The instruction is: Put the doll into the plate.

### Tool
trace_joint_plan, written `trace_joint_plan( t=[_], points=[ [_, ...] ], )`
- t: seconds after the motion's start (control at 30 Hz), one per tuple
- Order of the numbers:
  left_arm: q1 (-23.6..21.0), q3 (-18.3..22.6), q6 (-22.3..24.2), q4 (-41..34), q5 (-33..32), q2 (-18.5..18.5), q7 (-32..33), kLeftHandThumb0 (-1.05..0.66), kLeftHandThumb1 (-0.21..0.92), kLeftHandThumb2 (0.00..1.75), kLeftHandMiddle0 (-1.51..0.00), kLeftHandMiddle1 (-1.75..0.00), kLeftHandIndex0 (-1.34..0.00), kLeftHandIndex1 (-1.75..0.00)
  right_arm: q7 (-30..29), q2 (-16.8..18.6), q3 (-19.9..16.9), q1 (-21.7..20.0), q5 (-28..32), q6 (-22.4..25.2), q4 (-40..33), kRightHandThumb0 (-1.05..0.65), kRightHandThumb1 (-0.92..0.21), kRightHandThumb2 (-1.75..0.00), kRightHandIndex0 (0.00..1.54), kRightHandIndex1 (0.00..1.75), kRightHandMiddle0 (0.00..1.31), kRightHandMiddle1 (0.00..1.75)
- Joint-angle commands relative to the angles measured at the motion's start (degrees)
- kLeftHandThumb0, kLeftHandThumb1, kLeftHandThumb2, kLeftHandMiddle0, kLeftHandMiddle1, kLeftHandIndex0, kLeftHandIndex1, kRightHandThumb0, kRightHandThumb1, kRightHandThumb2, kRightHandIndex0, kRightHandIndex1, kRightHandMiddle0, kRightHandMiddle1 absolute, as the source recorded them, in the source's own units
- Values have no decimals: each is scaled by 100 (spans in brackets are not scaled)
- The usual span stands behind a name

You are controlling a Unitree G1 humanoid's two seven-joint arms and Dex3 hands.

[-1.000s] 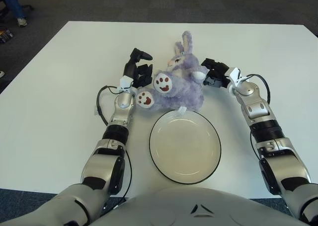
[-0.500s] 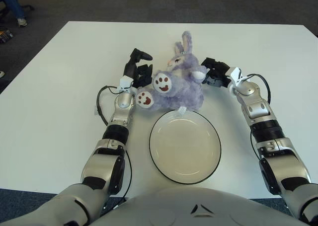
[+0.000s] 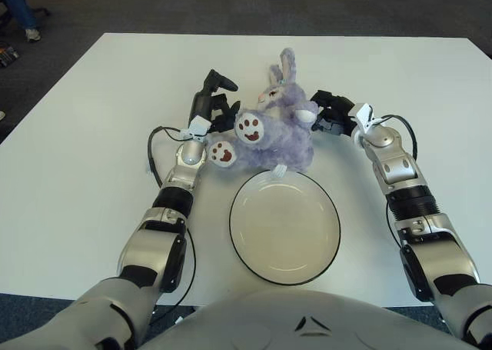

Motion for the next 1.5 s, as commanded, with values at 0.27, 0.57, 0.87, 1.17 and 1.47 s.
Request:
trace_joint_plan(
  t=[0.27, 0.57, 0.87, 1.17, 1.47],
  points=[
    [95, -129, -501, 372, -51, 342, -288, -38, 70, 82, -110, -175, -32, -175, 60, -3, 83, 255, -71, 552, -45, -1, -68, -83, 31, 168, 30, 166],
    [9, -121, -808, 411, -451, 573, -1114, -39, 79, 58, -112, -175, -18, -152, 126, -6, 27, 263, 22, 617, -54, -1, -67, -84, 31, 168, 30, 166],
    [-229, -283, -938, 574, 515, 1128, -493, -50, 46, 85, -22, -99, -1, -106, 225, -27, -48, 309, 119, 597, -87, -1, -66, -86, 31, 169, 30, 167],
    [-969, -1173, -1031, 680, 2922, 1827, 2061, -53, 46, 83, -22, -51, 0, -86, 330, -56, -107, 341, 220, 738, -203, -1, -61, -94, 32, 172, 31, 169],
    [-1641, -2314, -374, 1045, 4577, 2122, 4077, -65, 62, 65, -21, -12, 0, -51, 393, -67, -116, 370, 248, 890, -380, -1, -58, -97, 34, 172, 34, 169]
  ],
)
